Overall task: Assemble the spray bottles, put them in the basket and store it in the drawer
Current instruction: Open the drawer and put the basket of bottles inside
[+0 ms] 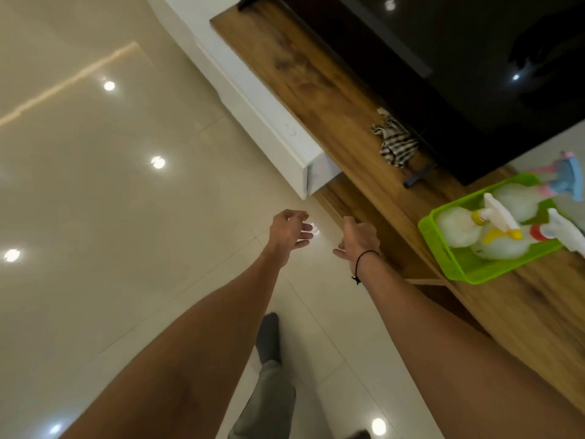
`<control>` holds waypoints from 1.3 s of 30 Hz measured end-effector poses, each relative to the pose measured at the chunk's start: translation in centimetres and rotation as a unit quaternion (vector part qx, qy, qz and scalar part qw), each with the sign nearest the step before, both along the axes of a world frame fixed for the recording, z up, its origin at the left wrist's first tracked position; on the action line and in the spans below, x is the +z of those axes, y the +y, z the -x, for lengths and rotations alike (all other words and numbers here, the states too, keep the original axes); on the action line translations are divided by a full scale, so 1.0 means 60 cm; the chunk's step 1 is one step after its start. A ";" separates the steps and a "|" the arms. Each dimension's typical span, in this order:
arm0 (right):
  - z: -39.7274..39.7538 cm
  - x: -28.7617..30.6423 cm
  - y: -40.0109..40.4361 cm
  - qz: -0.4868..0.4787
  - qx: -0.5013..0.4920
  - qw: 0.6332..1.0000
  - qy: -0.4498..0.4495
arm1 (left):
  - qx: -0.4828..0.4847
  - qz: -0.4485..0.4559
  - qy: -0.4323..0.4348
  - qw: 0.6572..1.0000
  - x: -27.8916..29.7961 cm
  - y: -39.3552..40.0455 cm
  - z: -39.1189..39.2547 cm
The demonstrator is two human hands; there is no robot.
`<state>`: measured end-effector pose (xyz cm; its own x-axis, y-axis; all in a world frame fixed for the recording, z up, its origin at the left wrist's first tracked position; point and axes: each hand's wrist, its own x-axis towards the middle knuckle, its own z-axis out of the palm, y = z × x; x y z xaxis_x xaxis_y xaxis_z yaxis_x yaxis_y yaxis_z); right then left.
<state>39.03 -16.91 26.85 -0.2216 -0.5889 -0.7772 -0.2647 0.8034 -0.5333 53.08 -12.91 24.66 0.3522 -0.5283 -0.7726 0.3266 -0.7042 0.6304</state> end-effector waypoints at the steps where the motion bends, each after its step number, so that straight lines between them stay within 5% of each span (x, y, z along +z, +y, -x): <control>1: -0.022 -0.002 -0.009 0.004 0.007 1.000 -0.004 | 0.005 -0.001 0.000 1.000 -0.005 -0.004 -0.019; 14: -0.237 -0.063 -0.133 0.056 0.105 0.993 0.009 | 0.047 0.005 0.010 0.999 -0.043 -0.073 -0.188; 39: -0.222 -0.179 -0.219 -0.045 0.205 0.974 -0.079 | 0.120 -0.015 0.032 0.992 -0.111 -0.200 -0.139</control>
